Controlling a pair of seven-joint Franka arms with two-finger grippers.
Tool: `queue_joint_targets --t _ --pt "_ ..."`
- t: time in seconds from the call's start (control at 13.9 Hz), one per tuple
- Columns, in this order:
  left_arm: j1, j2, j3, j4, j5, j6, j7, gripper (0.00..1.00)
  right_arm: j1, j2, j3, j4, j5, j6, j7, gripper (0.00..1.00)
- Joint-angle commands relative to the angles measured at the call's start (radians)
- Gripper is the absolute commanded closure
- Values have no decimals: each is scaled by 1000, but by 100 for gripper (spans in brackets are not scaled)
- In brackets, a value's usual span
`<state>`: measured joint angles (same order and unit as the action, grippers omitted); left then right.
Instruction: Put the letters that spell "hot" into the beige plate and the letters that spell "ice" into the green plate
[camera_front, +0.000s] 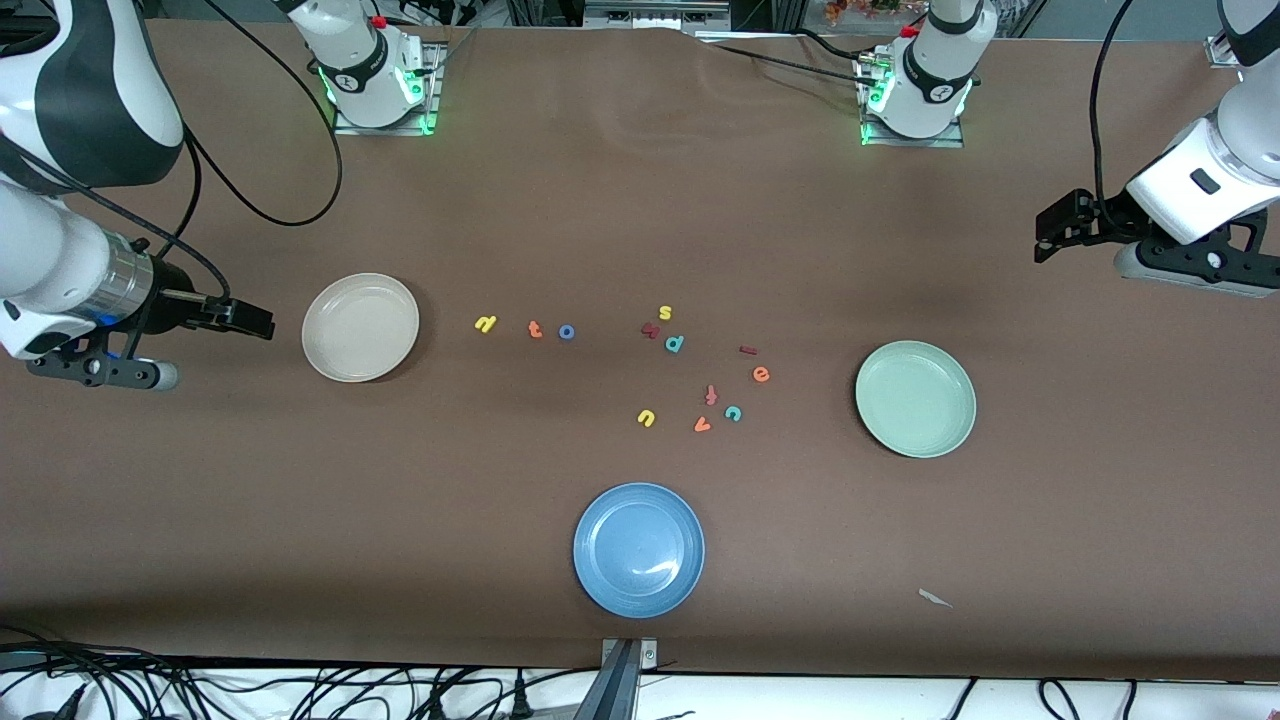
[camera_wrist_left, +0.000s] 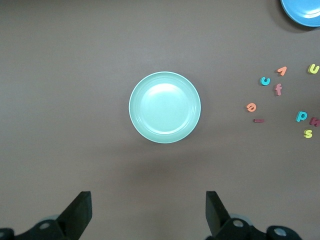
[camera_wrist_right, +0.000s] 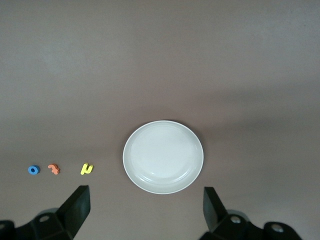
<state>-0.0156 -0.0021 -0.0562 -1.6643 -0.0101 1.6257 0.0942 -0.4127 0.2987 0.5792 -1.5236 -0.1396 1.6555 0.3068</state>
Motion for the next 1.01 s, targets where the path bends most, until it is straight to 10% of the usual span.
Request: queue_joint_targets --t 0.0,0.94 --pt "3 -1 -4 26 9 -20 15 0 -5 -10 4 10 14 -22 15 0" --pt "-9 -1 -7 31 9 -29 15 0 -8 -10 1 22 20 -23 25 0"
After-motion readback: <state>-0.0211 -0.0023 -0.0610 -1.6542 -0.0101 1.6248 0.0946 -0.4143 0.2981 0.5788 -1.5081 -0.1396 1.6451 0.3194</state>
